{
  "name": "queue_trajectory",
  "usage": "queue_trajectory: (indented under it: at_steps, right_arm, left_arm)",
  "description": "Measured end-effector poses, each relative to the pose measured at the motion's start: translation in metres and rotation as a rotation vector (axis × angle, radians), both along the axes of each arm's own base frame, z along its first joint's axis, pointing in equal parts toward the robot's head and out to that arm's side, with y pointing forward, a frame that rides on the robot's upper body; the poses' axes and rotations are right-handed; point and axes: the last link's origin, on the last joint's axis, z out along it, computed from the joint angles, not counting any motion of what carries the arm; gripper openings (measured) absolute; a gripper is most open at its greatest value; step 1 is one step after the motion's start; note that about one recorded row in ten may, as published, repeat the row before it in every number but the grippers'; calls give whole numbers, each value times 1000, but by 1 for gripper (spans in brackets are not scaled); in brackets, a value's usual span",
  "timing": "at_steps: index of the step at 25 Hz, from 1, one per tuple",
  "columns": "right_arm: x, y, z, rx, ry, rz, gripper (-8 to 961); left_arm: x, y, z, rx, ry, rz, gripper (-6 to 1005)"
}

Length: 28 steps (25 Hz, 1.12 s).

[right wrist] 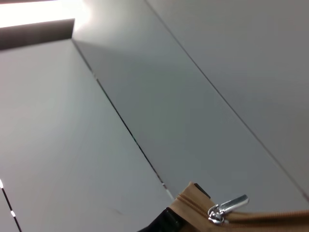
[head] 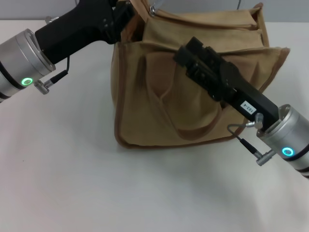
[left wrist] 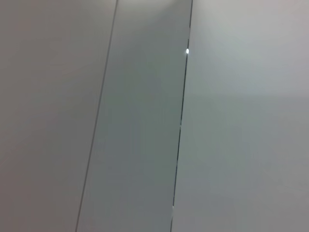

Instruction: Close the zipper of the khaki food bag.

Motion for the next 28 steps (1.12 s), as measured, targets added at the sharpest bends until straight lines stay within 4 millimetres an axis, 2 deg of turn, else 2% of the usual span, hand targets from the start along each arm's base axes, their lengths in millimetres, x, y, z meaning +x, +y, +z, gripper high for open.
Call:
queue_trajectory:
  at_steps: [7,11,17,21,25,28]
  right_arm:
    - [-10,3,0,-70,86,-17,790]
    - [-15,-3,3,-88,129,15,790]
    - [-9,-14,17,39,189,20,790]
    - [-13,-4,20,-4,255,-25,791]
    - [-22,17,22,-184,369,-89,791]
    - [-24,23,21,-250,403,-114,790]
  left_arm:
    - [7,5,-5,-19,-7,2,17]
    - [8,9,-7,-19,5,14,18]
    - [6,10,-4,-15,-5,32,18]
    - [7,9,-5,-19,-7,24,18]
    - [9,9,-5,-25,-10,18,19]
    - [10,8,-5,-26,-11,13,19]
